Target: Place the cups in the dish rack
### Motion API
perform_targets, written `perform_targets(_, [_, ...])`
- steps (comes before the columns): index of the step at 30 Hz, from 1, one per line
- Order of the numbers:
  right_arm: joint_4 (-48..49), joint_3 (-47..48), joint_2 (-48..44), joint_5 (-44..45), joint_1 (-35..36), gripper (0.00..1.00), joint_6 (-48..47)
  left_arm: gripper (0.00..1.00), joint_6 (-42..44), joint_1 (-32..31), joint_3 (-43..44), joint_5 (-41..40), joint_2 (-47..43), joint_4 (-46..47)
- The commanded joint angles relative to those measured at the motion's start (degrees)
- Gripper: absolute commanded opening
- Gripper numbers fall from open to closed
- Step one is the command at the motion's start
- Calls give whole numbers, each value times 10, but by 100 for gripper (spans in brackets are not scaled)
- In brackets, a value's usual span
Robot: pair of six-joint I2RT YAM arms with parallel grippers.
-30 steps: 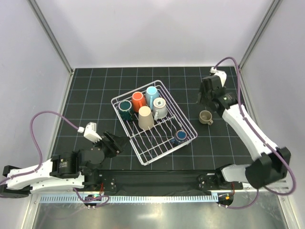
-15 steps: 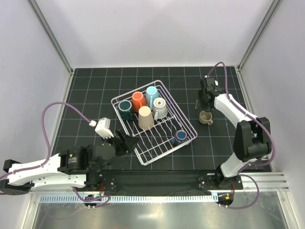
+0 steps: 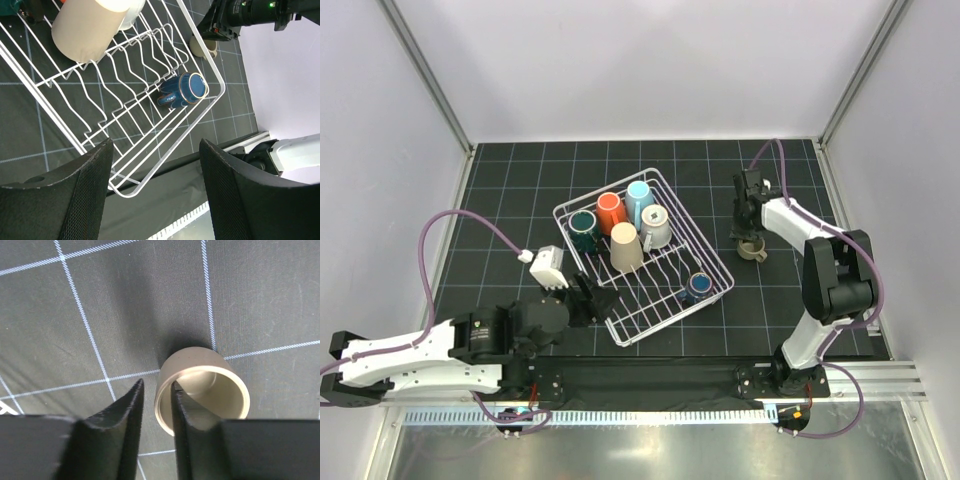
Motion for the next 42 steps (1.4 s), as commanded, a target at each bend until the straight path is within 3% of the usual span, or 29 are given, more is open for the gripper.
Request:
perform_targets(1, [24,-1,4,12,0,27,-1,68,12,-2,20,1,2,20])
perform_targets(5, [36,-9,-5,26,0,18,2,67,13,-2,19,0,-1,25])
perform_targets(9, [41,-20,-32,33,0,4,3,68,34,-2,19,10,-2,38])
perform_targets(17, [18,-16,-207,-58,0,4,8,80,129,-2,23,62,-11,120])
perform_targets(20, [17,-10,-290,-180,-8,4,53,82,173,-2,4,94,-28,185])
perform_targets(21, [19,-5,-308,-271,-14,4,90,82,182,-2,-2,110,-40,200])
perform_targets(24, [37,-17,-357,-401,-14,4,194,84,216,-2,-18,124,-53,253])
perform_targets(25, [94,-34,-368,-493,-14,4,240,86,224,-2,-21,133,-58,265])
perform_targets(28, [294,-126,-427,-622,-13,4,449,89,263,-2,-24,150,-53,301])
perform_targets(34, [501,-195,-506,-706,-11,4,662,91,349,-2,3,180,-15,340])
perform_targets(42, [517,-235,-570,-742,3,4,773,93,467,-2,51,233,85,355])
